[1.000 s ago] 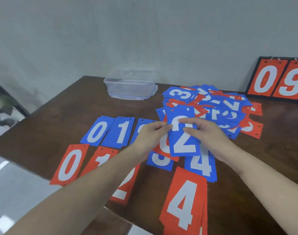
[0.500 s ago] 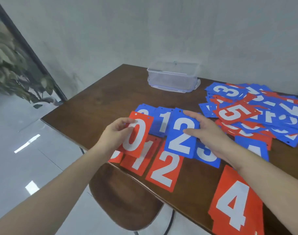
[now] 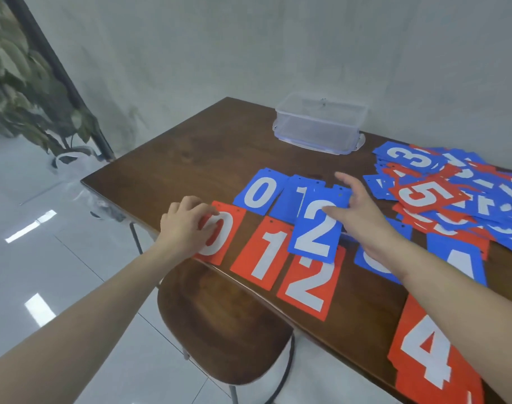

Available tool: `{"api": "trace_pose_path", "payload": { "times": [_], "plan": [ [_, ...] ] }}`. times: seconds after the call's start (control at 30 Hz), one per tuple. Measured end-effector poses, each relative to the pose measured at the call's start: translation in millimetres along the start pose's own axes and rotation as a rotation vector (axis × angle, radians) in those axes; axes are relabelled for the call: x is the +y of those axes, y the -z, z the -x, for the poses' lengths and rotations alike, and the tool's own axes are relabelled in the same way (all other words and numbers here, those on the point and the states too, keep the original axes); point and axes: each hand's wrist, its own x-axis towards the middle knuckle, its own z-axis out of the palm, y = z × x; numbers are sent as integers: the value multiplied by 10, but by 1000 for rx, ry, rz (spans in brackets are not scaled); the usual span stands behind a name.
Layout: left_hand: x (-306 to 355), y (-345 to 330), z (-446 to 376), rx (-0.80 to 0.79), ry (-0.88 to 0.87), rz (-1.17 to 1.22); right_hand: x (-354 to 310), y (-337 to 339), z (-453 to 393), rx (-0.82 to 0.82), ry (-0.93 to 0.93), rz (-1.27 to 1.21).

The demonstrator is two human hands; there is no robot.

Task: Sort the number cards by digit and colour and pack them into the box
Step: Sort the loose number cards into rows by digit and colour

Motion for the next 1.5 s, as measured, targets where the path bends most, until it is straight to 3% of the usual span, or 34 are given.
{"api": "trace_pose_path", "payload": {
  "times": [0.27,0.4,0.53,0.67,0.9,1.23,1.5],
  "plan": [
    [358,126,-231,-15,-157,113,-42,534,-236,225,-64,92],
    [665,116,-278,-25,-263,168,-18,568,-387,255,-68,160],
    [982,87,-314,-19,-327,213,49,497,-507,255,-42,426],
    [1262,-33,-367,-37,-365,243,151,537,-536,297,-4,886],
    [1920,-200,-453,-83,-470,314,318,1169,-284,352,158,735],
    [3224,-602,-667,-255,-595,290,700,2578,152,493,151,644],
    [3786,-869,-937,-332,-581,190,924,3121,122,545,177,661]
  ]
}}
